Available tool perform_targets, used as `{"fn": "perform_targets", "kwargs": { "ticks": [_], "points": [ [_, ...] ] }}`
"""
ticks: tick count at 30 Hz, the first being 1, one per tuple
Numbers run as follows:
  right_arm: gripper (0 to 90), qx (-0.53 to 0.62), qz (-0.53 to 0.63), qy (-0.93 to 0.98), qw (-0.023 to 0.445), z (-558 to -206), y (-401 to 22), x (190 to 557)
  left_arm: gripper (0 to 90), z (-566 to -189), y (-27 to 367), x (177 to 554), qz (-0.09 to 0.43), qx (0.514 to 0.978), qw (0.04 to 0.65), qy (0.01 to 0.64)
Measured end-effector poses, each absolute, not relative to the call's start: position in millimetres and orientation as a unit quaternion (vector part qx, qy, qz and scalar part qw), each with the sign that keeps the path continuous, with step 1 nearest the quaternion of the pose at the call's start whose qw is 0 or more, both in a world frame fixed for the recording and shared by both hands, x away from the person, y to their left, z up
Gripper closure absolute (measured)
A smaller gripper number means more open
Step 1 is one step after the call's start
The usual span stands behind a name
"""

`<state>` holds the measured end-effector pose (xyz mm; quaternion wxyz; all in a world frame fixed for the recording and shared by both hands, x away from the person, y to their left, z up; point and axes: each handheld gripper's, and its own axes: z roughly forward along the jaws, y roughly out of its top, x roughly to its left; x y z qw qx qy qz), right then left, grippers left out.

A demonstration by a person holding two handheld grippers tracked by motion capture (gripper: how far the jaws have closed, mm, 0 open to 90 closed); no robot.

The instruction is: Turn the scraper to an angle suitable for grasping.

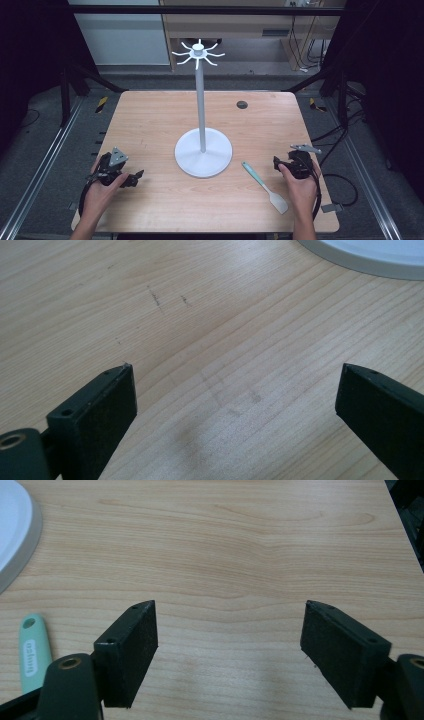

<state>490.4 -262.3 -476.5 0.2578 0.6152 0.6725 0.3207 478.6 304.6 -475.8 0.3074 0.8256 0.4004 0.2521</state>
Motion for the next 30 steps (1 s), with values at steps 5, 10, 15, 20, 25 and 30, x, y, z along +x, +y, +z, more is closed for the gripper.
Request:
{"fn": "perform_targets", "kwargs": {
  "ticks": [5,10,15,20,25,30],
  "points": [
    [37.5,0.603,0.32,0.675,0.28,-468.9,-251.0,489.3,2.8,-475.5,305.7,478.4,0.254,0.824,0.306,0.404],
    [55.5,0.576,0.322,0.698,0.277,-463.4,-232.2,486.5,2.9,-476.1,307.8,478.9,0.259,0.821,0.299,0.412],
    [69.7,0.545,0.299,0.734,0.273,-461.0,-212.5,488.0,2.8,-476.3,305.5,478.1,0.26,0.824,0.295,0.408],
    [86.6,0.522,0.281,0.768,0.244,-465.4,-196.3,489.3,2.9,-477.2,303.6,478.9,0.258,0.827,0.293,0.405],
    [90.0,0.504,0.26,0.795,0.214,-474.3,-184.5,492.6,2.9,-477.2,304.1,478.6,0.257,0.827,0.292,0.405],
    [90.0,0.494,0.257,0.809,0.19,-481.3,-178.2,494.8,2.9,-477.7,303.2,479.0,0.255,0.83,0.29,0.403]
  ]
}}
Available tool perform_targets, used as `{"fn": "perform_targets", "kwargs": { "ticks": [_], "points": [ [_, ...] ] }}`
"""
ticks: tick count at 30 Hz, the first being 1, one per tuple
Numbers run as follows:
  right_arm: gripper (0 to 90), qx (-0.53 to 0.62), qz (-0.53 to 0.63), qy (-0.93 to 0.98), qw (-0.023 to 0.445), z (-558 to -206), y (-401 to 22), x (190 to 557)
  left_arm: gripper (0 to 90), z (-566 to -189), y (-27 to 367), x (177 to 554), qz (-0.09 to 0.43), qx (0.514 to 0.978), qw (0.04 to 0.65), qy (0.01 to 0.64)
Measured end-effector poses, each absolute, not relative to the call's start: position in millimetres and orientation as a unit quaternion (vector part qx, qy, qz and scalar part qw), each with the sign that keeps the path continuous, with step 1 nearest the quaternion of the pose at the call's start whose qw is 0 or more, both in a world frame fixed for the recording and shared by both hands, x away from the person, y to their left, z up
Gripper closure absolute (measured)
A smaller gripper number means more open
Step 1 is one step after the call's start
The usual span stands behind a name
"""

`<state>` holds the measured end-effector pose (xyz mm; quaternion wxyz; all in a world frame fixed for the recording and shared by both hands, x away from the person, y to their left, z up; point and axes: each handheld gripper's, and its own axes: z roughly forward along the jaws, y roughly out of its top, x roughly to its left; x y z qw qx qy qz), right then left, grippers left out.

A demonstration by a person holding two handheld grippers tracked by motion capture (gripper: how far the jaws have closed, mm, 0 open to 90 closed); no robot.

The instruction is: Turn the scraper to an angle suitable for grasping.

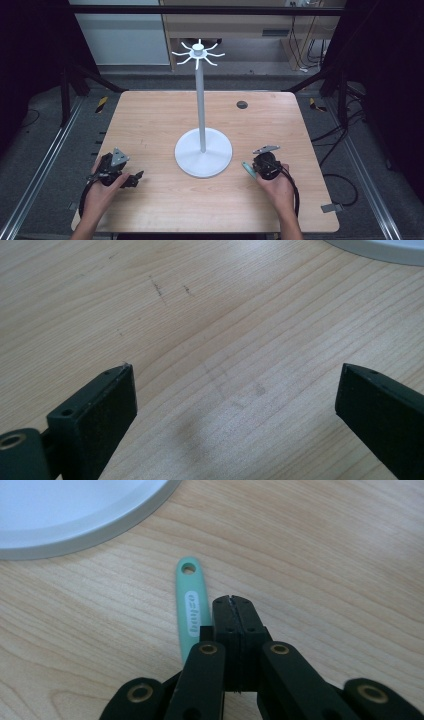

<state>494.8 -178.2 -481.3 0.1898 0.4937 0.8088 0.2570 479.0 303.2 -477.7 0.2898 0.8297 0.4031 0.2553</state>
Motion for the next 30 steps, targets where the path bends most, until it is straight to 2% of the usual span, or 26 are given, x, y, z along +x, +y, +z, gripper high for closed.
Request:
{"fn": "perform_targets", "kwargs": {
  "ticks": [7,17,25,30],
  "points": [
    [90.0,0.492,0.257,0.811,0.182,-483.1,-176.5,495.1,2.9,-478.1,302.3,478.8,0.255,0.831,0.29,0.402],
    [90.0,0.463,0.283,0.829,0.139,-482.8,-169.8,486.7,2.9,-478.5,301.8,478.9,0.252,0.832,0.288,0.401],
    [90.0,0.452,0.29,0.831,0.142,-475.6,-165.6,484.3,2.9,-478.5,303.2,478.4,0.253,0.832,0.287,0.402],
    [85.4,0.437,0.275,0.844,0.144,-470.2,-159.2,484.2,2.9,-478.1,302.8,477.6,0.253,0.833,0.287,0.4]
  ]
}}
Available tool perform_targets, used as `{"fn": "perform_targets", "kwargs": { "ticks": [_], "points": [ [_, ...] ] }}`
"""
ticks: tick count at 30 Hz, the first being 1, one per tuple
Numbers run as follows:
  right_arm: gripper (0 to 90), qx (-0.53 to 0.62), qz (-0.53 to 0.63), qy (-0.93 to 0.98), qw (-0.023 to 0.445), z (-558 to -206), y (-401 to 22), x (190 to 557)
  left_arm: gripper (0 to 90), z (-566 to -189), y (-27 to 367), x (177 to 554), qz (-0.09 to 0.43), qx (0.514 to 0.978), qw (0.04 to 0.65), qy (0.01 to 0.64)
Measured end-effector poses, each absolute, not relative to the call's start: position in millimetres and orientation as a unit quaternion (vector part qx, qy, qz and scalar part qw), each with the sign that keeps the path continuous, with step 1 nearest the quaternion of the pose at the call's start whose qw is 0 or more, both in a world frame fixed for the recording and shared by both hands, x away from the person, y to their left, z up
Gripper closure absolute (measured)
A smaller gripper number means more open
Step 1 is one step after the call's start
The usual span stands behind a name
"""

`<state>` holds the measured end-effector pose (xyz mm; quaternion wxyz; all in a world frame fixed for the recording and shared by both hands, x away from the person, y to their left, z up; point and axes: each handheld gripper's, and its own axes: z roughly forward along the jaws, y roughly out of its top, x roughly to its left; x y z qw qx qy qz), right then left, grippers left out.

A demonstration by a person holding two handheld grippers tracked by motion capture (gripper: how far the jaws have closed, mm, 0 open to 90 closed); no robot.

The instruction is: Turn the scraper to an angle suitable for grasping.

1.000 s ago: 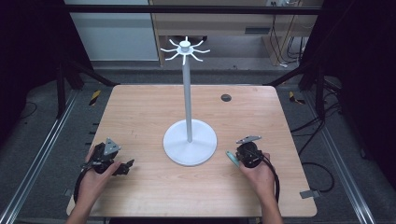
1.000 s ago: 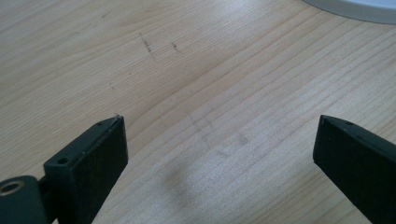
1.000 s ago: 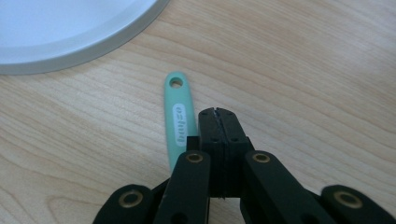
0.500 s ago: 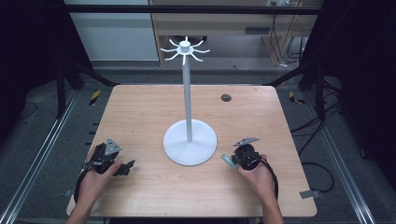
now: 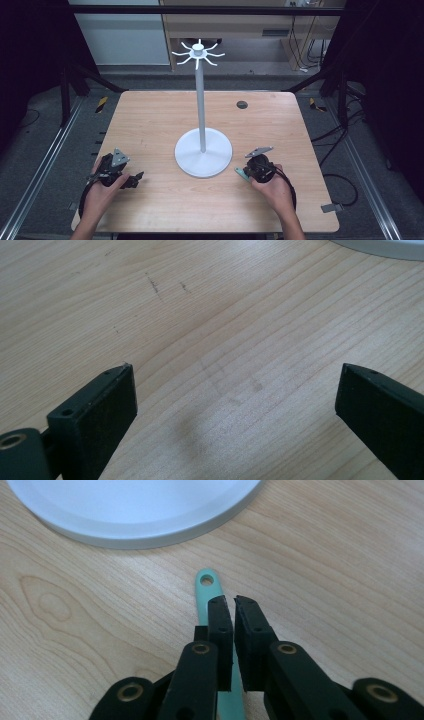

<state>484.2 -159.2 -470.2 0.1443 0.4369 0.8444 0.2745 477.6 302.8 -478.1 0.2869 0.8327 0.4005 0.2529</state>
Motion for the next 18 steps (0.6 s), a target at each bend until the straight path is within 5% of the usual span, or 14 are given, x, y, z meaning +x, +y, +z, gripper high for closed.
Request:
{"fn": "perform_targets", "kwargs": {
  "ticks": [12,18],
  "points": [
    [61.9,0.407,0.202,0.882,0.127,-451.1,-147.1,497.1,2.9,-478.2,303.1,477.6,0.252,0.832,0.287,0.401],
    [58.8,0.394,0.177,0.896,0.103,-453.0,-139.5,506.0,2.9,-478.2,303.5,477.7,0.252,0.832,0.288,0.402]
  ]
}}
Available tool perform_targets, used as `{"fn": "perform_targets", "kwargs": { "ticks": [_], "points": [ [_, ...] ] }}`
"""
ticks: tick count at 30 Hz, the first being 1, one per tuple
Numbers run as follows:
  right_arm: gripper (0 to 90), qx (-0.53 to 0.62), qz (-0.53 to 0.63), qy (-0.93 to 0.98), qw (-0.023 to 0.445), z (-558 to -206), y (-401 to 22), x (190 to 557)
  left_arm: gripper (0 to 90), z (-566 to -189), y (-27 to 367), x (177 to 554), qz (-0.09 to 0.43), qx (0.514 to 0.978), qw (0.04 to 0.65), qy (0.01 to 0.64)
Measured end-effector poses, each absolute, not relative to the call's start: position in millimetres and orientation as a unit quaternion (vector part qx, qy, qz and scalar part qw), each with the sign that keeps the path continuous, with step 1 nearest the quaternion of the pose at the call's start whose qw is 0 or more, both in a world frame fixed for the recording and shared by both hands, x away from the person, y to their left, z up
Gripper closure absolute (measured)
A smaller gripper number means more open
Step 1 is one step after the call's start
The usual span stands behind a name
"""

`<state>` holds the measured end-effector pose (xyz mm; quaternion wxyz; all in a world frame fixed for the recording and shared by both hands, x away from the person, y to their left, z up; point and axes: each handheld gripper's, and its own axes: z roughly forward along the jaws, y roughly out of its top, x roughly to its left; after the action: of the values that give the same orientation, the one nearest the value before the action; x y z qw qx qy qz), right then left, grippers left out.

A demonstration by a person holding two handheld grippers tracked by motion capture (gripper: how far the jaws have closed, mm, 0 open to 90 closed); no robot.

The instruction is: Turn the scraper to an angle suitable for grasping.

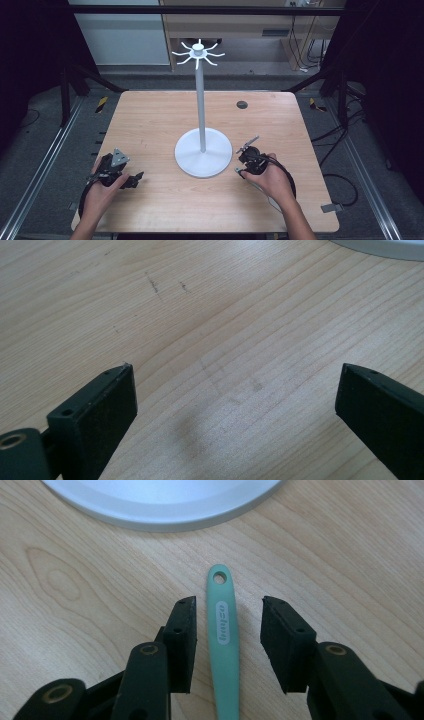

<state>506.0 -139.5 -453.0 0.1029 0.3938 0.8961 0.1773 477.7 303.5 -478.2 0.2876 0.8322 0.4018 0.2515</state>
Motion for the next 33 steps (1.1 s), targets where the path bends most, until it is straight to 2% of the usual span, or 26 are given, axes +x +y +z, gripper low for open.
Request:
{"fn": "perform_targets", "kwargs": {
  "ticks": [18,25,33],
  "points": [
    [67.1,0.392,0.136,0.906,0.08,-465.8,-135.2,515.1,3.0,-478.0,304.2,477.4,0.251,0.831,0.289,0.403],
    [73.0,0.392,0.133,0.908,0.068,-468.3,-133.2,515.9,3.0,-477.9,304.4,477.2,0.251,0.832,0.288,0.403],
    [73.4,0.387,0.129,0.91,0.07,-468.5,-132.2,516.6,3.0,-477.8,304.2,477.2,0.25,0.831,0.289,0.403]
  ]
}}
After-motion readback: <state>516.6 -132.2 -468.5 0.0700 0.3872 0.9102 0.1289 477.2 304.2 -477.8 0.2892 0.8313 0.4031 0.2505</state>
